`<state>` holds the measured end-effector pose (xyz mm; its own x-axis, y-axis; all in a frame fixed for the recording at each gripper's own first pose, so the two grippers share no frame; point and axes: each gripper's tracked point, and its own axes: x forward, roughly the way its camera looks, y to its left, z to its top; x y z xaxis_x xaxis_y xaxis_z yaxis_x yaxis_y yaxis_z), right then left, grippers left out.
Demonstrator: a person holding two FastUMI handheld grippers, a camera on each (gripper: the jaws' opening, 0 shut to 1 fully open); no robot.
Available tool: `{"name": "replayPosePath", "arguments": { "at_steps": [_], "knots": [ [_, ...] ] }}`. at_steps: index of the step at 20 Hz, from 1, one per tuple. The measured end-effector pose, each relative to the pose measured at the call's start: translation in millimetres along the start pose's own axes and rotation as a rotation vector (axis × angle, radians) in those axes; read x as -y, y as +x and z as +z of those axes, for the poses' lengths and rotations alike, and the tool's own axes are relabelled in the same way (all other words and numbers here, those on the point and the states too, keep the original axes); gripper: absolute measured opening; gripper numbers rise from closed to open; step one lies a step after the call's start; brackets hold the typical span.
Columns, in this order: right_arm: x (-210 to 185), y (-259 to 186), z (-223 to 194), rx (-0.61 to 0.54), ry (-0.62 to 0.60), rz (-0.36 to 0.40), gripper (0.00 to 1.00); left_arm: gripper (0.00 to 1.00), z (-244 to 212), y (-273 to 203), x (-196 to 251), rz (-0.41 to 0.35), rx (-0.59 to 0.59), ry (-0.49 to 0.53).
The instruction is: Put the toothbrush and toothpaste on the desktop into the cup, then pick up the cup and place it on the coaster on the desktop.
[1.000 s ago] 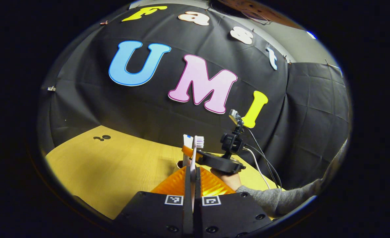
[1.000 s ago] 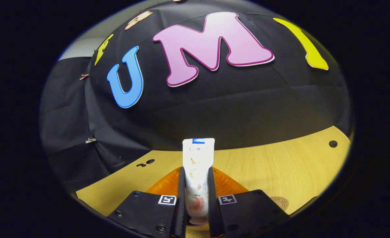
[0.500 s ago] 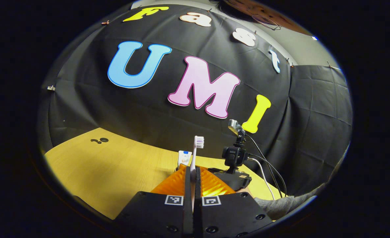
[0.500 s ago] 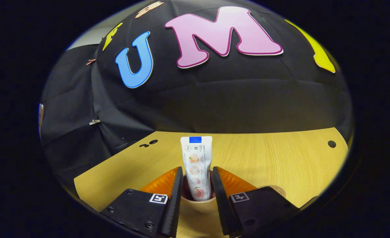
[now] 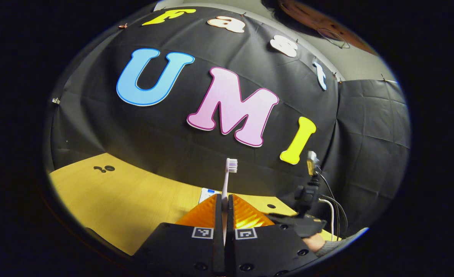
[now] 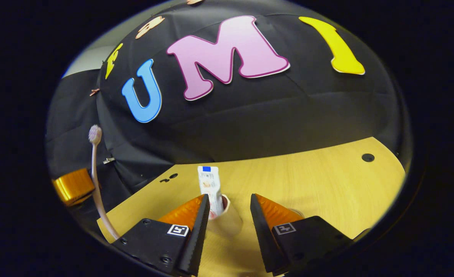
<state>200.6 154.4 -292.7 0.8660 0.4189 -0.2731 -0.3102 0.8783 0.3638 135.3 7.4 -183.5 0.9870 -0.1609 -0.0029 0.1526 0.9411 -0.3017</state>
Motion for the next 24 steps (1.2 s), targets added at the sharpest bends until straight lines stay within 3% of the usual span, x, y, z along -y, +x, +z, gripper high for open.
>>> {"name": "replayPosePath", "arguments": {
  "at_steps": [11, 20, 24],
  "knots": [
    [24.9, -67.9, -87.9, -0.148, 0.179, -0.06, 0.65, 0.06, 35.3, 82.3, -7.3, 0.027, 0.169, -0.053],
    [44.9, -88.0, -106.7, -0.177, 0.219, -0.067, 0.64, 0.06, -16.0, 139.1, -18.0, 0.073, 0.156, 0.012],
    [55.4, -92.4, -106.5, -0.18, 0.235, -0.068, 0.64, 0.06, -39.6, 148.6, -36.3, 0.148, 0.131, 0.08]
  ]
}}
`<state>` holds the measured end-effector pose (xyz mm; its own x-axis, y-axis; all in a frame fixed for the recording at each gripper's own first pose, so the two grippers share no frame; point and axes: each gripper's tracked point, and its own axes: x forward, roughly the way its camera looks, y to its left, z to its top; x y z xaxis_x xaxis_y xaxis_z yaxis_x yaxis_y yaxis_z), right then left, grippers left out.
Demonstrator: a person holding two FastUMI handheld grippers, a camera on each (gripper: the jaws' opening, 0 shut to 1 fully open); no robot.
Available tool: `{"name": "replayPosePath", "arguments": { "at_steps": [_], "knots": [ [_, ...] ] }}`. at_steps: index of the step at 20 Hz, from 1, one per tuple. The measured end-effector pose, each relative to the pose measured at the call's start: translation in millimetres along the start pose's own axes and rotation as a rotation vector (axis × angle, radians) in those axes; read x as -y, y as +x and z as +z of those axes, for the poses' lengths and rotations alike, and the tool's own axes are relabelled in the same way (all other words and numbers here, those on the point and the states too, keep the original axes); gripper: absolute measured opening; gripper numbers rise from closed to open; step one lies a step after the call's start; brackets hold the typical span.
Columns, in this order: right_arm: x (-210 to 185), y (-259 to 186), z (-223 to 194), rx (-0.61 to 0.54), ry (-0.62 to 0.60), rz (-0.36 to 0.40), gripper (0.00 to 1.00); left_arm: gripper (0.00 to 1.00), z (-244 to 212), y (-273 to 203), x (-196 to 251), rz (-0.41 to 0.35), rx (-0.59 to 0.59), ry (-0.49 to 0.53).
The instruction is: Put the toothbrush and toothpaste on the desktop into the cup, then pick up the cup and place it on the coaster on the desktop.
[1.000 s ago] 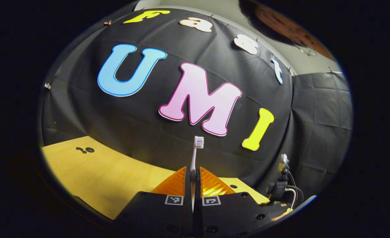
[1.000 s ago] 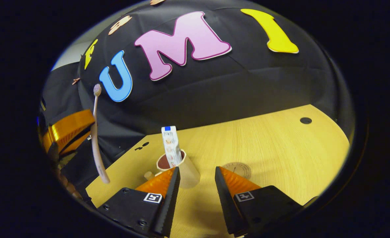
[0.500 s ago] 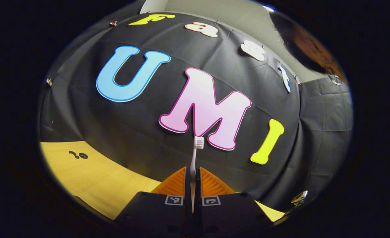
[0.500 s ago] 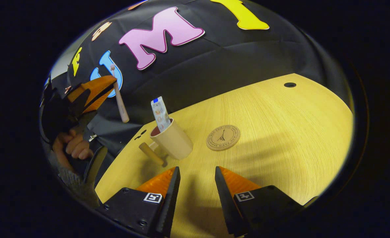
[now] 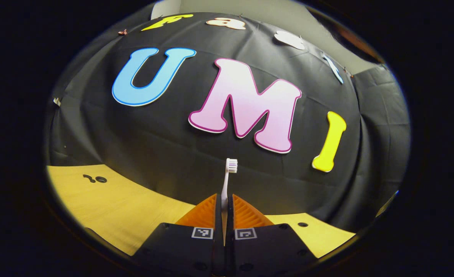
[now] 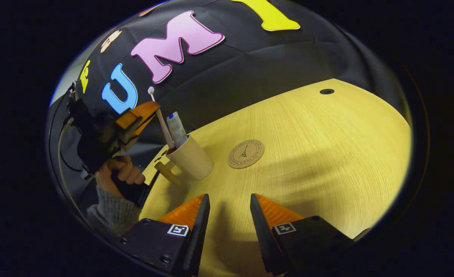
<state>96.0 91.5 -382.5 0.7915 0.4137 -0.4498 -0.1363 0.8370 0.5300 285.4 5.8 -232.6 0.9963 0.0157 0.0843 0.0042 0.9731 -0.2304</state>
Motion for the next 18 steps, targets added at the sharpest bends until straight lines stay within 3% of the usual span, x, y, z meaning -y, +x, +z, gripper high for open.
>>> {"name": "replayPosePath", "arguments": {
  "at_steps": [7, 10, 17, 18],
  "knots": [
    [10.2, 2.8, 0.4, -0.013, 0.032, -0.001, 0.64, 0.06, -45.4, -5.7, -7.5, 0.075, -0.078, -0.033],
    [8.6, 3.9, -0.7, -0.022, 0.034, 0.003, 0.64, 0.09, -50.3, -12.0, -6.1, 0.059, -0.075, 0.034],
    [-0.3, 2.1, -5.4, -0.035, 0.022, 0.013, 0.64, 0.14, -83.9, -44.9, -9.7, 0.029, -0.206, 0.091],
    [-1.7, 2.2, -6.2, -0.037, 0.022, 0.016, 0.64, 0.24, -84.5, -52.8, -10.9, 0.022, -0.226, 0.107]
  ]
}}
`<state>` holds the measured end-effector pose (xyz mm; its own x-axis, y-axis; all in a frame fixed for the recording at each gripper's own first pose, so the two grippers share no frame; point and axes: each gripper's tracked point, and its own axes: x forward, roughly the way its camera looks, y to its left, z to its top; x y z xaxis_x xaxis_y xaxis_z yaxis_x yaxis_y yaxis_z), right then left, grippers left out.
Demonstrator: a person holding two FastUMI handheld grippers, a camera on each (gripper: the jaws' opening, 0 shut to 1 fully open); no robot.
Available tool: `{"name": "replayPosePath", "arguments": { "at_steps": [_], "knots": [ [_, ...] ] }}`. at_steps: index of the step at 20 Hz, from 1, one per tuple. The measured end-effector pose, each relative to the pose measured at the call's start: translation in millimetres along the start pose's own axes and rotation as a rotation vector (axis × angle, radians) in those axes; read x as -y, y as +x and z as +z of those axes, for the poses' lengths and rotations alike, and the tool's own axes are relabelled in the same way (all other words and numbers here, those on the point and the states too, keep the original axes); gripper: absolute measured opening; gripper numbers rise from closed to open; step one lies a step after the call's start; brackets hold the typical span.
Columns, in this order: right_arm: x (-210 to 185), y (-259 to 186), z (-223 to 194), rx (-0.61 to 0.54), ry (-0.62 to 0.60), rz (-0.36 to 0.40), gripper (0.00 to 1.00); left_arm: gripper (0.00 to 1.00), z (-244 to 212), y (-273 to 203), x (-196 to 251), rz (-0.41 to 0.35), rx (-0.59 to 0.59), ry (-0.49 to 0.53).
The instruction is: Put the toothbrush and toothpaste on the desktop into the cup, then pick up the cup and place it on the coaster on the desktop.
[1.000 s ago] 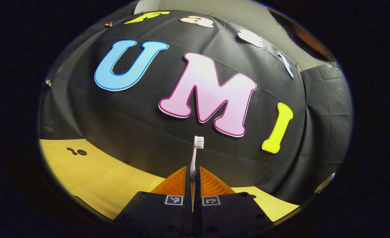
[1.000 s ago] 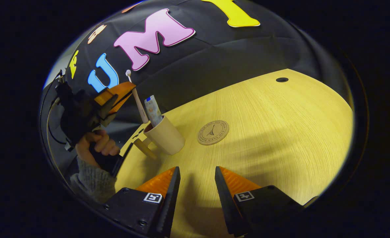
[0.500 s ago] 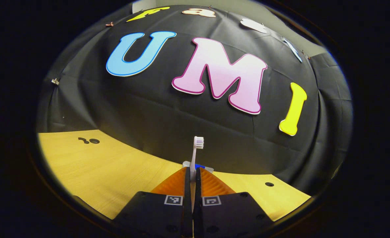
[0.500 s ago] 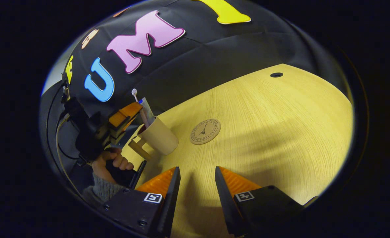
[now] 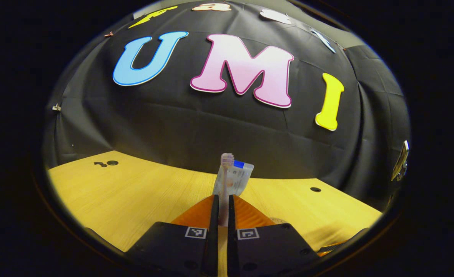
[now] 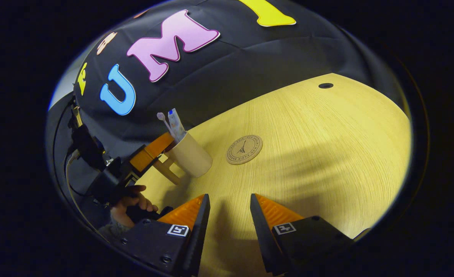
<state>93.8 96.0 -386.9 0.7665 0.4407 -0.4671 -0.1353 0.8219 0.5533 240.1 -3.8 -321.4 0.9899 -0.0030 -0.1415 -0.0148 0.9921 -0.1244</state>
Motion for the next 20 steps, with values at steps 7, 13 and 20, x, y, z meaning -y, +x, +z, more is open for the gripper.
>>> {"name": "replayPosePath", "arguments": {
  "at_steps": [7, 13, 20],
  "knots": [
    [5.1, -3.8, -5.1, -0.021, -0.021, 0.005, 0.64, 0.17, -8.9, -57.0, -7.4, -0.084, -0.157, 0.093],
    [16.4, -11.7, -13.5, -0.054, -0.037, 0.002, 0.64, 0.33, -17.3, -78.8, -25.8, -0.067, -0.303, 0.145],
    [16.5, -18.2, -21.6, -0.065, -0.098, 0.025, 0.65, 0.39, -29.1, -86.7, -56.4, -0.058, -0.486, 0.203]
  ]
}}
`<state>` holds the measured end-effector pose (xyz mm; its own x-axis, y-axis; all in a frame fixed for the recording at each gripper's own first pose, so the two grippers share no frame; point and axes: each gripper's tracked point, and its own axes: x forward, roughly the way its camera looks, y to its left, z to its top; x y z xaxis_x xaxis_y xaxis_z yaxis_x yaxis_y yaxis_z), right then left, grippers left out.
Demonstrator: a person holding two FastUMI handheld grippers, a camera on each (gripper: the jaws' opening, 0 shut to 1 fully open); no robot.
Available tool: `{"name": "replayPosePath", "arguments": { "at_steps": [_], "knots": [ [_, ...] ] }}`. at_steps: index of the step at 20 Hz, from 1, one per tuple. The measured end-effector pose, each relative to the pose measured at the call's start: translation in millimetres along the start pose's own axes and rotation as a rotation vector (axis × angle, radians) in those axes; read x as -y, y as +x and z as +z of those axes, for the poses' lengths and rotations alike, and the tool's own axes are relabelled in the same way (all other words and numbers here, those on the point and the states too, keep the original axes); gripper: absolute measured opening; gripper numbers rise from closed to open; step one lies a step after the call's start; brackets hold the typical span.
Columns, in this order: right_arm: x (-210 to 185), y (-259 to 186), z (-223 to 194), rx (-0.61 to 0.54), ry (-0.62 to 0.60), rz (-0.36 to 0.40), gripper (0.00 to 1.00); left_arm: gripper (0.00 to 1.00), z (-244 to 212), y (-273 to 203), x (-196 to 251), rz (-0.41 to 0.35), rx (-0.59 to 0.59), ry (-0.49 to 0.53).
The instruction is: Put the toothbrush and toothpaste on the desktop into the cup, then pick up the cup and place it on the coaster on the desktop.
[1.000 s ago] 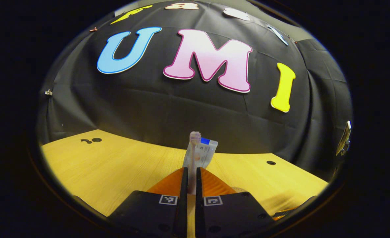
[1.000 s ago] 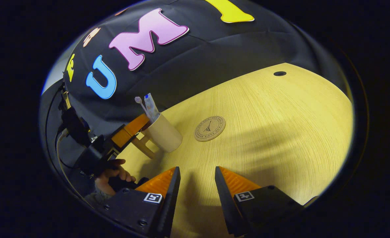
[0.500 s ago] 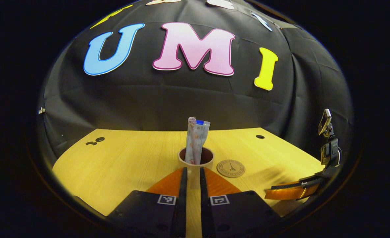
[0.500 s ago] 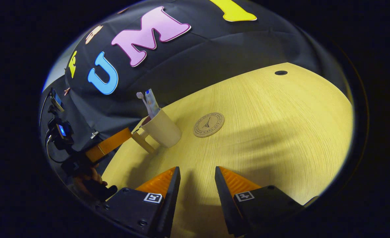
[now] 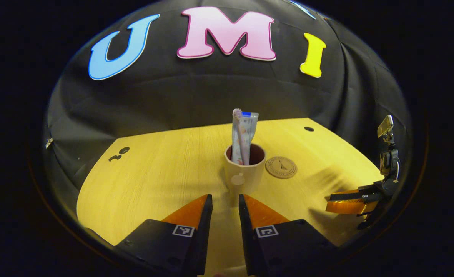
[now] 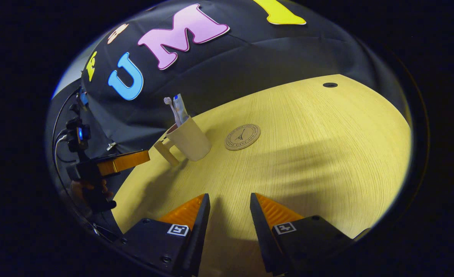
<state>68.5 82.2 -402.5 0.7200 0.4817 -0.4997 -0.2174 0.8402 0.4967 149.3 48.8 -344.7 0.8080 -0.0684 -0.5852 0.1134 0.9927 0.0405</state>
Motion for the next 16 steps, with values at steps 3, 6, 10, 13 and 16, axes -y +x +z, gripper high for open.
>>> {"name": "replayPosePath", "arguments": {
  "at_steps": [3, 6, 10, 13, 16],
  "knots": [
    [-0.1, -0.1, -1.6, 0.004, -0.025, 0.001, 0.65, 0.43, -5.0, 5.4, 2.6, -0.055, -0.07, 0.0],
    [0.2, -0.3, -2.1, 0.012, -0.04, 0.003, 0.64, 0.43, -15.6, 14.7, 6.5, -0.088, -0.153, 0.031],
    [1.5, -4.8, -4.9, 0.024, -0.041, 0.012, 0.65, 0.45, -8.4, 26.6, 7.0, -0.083, -0.178, 0.089],
    [1.2, -5.5, -5.5, 0.029, -0.04, 0.012, 0.65, 0.47, -10.0, 33.1, 11.8, -0.106, -0.229, 0.119],
    [2.2, -5.5, -5.7, 0.031, -0.049, 0.006, 0.64, 0.42, -14.6, 38.5, 18.9, -0.132, -0.297, 0.133]
  ]
}}
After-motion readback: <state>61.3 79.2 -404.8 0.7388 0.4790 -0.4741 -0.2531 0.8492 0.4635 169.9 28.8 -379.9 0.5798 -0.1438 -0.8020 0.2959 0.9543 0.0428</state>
